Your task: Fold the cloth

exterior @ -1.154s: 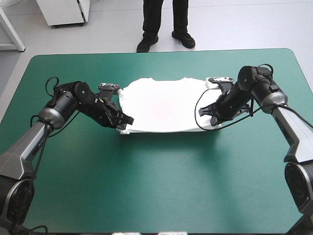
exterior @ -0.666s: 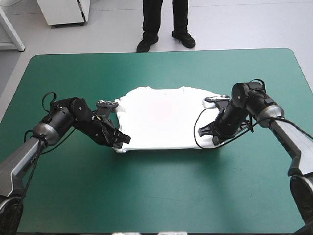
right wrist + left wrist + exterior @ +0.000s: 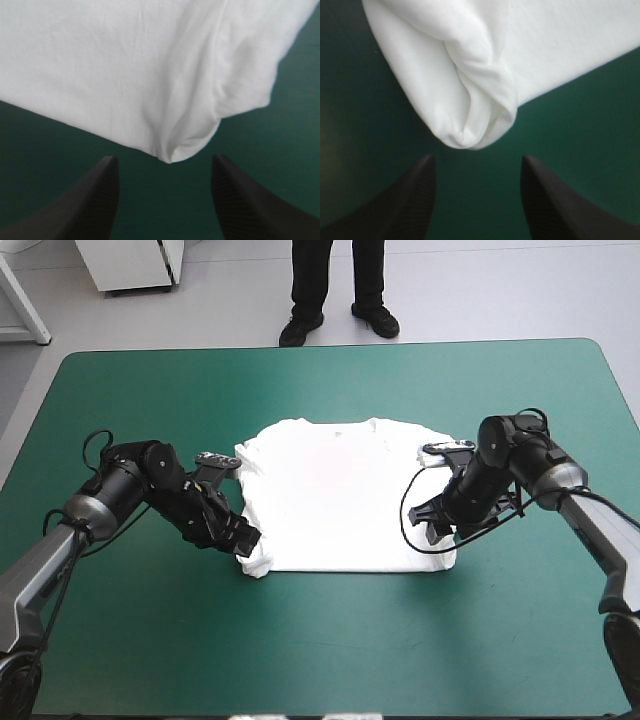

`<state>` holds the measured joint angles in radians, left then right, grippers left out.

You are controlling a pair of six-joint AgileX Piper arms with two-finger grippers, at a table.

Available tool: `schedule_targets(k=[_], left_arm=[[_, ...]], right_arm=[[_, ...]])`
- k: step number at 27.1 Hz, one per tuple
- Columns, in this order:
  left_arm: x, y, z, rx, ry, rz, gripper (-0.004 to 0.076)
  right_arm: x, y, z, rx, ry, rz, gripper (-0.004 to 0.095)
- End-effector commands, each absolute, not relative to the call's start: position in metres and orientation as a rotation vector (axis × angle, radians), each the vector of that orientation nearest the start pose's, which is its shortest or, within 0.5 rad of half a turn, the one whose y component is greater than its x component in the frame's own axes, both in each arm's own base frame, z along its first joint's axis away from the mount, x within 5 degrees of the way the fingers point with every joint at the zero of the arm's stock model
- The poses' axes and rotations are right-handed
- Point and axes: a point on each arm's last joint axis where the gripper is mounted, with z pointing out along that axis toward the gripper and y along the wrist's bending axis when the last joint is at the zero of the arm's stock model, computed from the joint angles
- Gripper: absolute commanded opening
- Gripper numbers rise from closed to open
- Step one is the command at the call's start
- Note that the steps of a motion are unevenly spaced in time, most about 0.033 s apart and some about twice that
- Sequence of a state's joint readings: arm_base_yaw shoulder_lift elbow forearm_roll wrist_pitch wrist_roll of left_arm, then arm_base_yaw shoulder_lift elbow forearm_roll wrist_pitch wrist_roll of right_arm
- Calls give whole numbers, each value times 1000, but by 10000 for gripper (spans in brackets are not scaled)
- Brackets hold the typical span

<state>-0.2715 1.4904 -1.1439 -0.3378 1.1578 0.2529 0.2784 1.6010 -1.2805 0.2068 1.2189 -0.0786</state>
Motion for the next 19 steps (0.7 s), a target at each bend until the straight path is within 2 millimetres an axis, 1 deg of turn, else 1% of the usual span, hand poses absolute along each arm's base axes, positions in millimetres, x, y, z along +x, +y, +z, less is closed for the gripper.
schedule_targets(k=[1, 2, 5, 6, 7, 9, 11, 12, 14, 17, 19], left_arm=[[248, -98, 334, 643, 2732, -461, 396], [243, -96, 363, 649, 2635, -439, 395], [233, -91, 417, 628, 2415, -394, 395], [229, -90, 440, 609, 2311, -386, 395], [225, -88, 467, 585, 2187, -380, 395], [220, -87, 494, 564, 2073, -380, 395], [216, -85, 513, 548, 1990, -374, 395], [214, -85, 520, 538, 1954, -374, 395], [213, -85, 528, 527, 1911, -379, 395], [211, -87, 531, 524, 1893, -417, 395], [210, -87, 529, 535, 1909, -429, 395]], right_arm=[[277, 91, 325, -428, 2862, 244, 540], [275, 84, 343, -404, 2800, 158, 540], [275, 70, 372, -310, 2696, 7, 540], [275, 67, 380, -284, 2664, -34, 540], [278, 64, 394, -244, 2602, -76, 540], [284, 64, 402, -213, 2540, -69, 540], [289, 65, 404, -187, 2497, -60, 540], [295, 67, 403, -168, 2473, -44, 540], [305, 69, 399, -152, 2444, -40, 540], [323, 72, 384, -122, 2455, -62, 540], [336, 70, 367, -105, 2501, -85, 540]])
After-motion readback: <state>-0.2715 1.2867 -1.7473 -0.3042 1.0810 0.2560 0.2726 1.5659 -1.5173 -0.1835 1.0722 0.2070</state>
